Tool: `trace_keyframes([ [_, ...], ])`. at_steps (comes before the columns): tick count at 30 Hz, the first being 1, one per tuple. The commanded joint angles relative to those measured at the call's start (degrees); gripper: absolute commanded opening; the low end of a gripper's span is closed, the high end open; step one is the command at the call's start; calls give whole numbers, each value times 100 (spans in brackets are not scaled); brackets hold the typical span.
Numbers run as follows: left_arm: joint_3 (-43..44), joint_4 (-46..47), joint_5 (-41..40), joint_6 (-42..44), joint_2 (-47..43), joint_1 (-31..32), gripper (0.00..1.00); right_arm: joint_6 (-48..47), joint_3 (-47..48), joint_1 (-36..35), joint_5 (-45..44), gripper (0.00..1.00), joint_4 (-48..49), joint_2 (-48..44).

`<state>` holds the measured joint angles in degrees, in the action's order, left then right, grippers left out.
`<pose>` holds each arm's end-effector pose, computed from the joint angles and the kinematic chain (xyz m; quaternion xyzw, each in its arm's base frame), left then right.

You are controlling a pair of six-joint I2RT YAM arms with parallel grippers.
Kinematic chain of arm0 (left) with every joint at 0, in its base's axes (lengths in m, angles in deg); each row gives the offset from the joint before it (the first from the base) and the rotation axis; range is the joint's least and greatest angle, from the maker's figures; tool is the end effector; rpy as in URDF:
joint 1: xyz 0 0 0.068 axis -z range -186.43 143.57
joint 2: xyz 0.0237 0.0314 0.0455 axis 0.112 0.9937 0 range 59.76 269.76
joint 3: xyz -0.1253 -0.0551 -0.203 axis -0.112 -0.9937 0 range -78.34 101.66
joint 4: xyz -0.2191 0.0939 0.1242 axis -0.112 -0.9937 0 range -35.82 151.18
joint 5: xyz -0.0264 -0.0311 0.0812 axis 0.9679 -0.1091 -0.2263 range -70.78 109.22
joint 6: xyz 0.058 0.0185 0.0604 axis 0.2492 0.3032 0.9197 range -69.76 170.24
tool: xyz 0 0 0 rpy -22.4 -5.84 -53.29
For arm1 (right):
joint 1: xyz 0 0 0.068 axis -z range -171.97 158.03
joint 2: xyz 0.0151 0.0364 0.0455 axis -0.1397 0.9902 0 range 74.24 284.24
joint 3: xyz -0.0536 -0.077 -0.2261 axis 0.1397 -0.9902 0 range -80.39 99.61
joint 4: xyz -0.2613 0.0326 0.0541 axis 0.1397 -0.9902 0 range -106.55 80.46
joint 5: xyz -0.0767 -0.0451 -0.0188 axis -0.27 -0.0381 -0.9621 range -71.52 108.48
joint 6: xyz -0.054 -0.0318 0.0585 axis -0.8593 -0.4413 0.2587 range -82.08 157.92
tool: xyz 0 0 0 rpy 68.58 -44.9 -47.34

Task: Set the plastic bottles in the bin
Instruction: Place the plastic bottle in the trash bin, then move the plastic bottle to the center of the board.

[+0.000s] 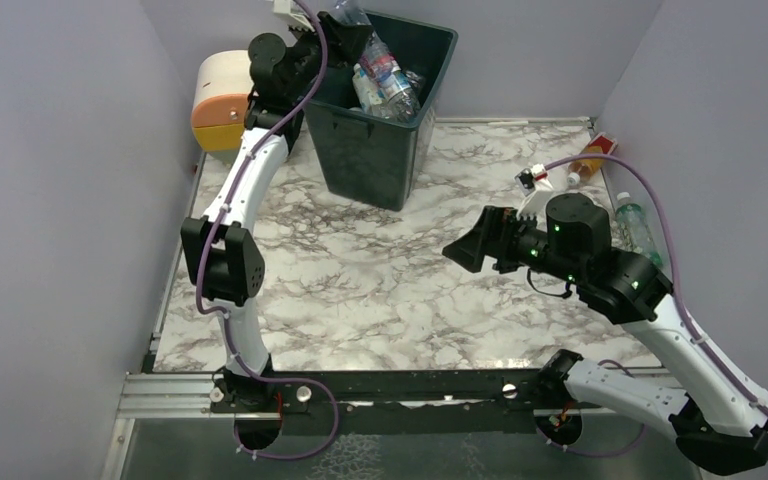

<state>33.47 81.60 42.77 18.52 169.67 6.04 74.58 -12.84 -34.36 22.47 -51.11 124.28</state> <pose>0.4653 -0.1339 0.4572 0.0760 0.5658 -0.4111 0.7107 0.1653 0.1581 0.3660 -0.0608 0.8364 0.3687 0.4009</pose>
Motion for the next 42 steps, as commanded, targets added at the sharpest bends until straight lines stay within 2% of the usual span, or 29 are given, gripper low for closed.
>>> trace_keyframes([
  [1, 595, -335, -342, 832, 67, -25, 63, 69, -65, -32, -215, 99, -212, -92],
  [2, 731, -506, -379, 916, 119, -25, 67, 69, -66, -31, -207, 99, -200, -81],
  [5, 1064, -959, -421, 1069, 237, -25, 98, 53, -69, -26, -197, 99, -166, -22],
  [6, 1100, -1041, -407, 1106, 234, -25, 99, 39, -59, -32, -208, 99, -168, -6],
  [13, 971, -1167, -316, 1097, -84, -30, 99, -46, 61, -32, -726, 99, -404, 186],
  [16, 825, -1265, -186, 944, -422, -35, 99, -28, 178, -32, -1483, 99, -707, 354],
  [20, 889, -1785, 496, 546, -837, -34, 99, 117, 347, -24, -2714, 99, -1023, 804],
  [23, 182, -1759, 833, 212, -1499, -34, 99, 107, 491, 113, -3434, 99, -960, 1279],
  [30, -2318, -1381, 1044, -174, -3108, -34, 99, -674, 700, 1991, -2483, 99, 68, 2696],
  [35, -3218, -1639, 1098, -22, -3707, -34, 99, -826, 815, 3634, -1982, 99, 275, 3639],
  [37, -3567, -1544, 1237, -118, -3825, -34, 99, -717, 1183, 4037, -2317, 99, -233, 4113],
  [39, -3954, -1177, 1469, -386, -3868, -22, 99, -631, 1583, 4174, -3063, 99, -713, 4547],
  [42, -4257, -891, 1730, -650, -3857, -6, 99, -686, 1877, 4320, -4082, 99, -869, 4926],
])
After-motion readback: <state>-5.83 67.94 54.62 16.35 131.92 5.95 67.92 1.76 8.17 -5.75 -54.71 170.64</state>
